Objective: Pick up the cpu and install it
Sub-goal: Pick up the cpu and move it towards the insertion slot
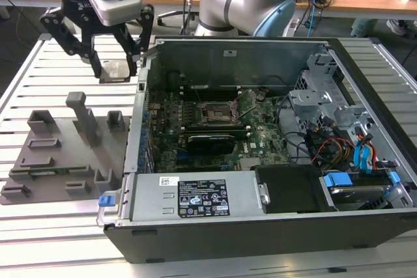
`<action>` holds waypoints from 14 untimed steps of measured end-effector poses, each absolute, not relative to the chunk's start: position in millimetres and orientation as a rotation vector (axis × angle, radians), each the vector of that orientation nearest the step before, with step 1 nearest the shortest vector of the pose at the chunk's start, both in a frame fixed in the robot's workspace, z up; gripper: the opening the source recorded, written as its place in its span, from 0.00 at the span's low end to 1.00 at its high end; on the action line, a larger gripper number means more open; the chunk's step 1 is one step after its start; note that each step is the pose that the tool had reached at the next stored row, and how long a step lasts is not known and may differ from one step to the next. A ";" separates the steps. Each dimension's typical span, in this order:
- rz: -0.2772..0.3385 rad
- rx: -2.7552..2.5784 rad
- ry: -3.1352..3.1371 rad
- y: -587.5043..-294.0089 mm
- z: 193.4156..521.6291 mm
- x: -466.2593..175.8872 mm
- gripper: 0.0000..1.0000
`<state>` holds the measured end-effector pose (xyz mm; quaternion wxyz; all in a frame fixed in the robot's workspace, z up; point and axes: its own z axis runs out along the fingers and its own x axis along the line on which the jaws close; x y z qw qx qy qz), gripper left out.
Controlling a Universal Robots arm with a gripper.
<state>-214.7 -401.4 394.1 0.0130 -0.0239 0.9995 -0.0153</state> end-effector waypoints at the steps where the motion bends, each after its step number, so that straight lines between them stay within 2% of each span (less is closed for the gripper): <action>1: -0.048 -0.074 3.114 -401.4 394.0 -213.3 0.55; 14: -0.048 -0.074 3.114 -401.2 390.1 -189.9 0.55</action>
